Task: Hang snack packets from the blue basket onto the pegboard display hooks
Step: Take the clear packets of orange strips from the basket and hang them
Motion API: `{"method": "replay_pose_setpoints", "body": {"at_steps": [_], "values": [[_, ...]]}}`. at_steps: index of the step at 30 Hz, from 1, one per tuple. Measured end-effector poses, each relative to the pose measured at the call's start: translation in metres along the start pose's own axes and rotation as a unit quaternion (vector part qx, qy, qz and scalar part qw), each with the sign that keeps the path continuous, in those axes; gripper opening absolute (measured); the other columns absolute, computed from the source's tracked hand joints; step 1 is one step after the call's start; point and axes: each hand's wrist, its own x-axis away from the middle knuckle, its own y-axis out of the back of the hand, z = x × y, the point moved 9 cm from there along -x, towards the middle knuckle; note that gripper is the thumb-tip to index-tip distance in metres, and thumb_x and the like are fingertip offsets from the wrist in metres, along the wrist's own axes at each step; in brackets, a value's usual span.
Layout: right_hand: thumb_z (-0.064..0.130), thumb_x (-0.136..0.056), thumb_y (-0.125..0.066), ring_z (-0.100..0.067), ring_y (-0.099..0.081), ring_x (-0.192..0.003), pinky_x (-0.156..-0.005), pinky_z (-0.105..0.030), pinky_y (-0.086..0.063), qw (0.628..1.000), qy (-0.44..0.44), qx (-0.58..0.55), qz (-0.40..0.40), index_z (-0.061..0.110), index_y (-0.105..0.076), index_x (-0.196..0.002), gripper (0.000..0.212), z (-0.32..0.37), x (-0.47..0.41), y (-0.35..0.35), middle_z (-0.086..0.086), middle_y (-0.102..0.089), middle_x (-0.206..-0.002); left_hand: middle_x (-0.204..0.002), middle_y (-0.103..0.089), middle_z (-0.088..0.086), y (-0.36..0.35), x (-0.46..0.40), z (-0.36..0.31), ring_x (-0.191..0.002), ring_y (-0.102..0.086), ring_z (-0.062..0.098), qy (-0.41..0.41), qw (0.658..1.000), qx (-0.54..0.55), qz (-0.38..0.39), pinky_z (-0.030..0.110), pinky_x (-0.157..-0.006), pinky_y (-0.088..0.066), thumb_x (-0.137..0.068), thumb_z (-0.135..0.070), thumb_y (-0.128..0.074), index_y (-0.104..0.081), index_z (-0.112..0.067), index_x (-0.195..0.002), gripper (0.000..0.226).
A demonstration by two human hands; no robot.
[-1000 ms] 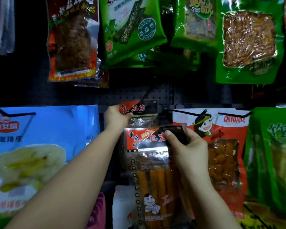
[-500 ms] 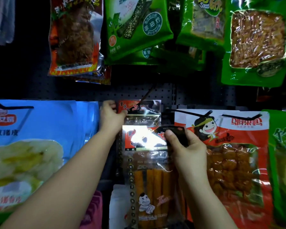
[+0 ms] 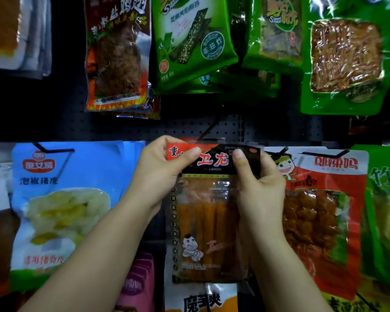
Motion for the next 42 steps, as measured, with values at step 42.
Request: {"method": "replay_pose_setpoints", "body": {"at_steps": [42], "values": [[0.018,-0.098,-0.048,-0.019,-0.036,-0.138,-0.107,-0.027,-0.030,0.958,-0.015,0.244,0.148,0.043,0.000,-0.149,0.074,-0.081,-0.013,-0.023,0.003,-0.029,-0.155,-0.101,-0.065,0.008,0.005,-0.022,0.092,-0.093,-0.064,0.023,0.076,0.987,-0.122,-0.078,0.043,-0.086,-0.053,-0.086,-0.018,-0.066,-0.050,-0.019,-0.106,0.026]]}}
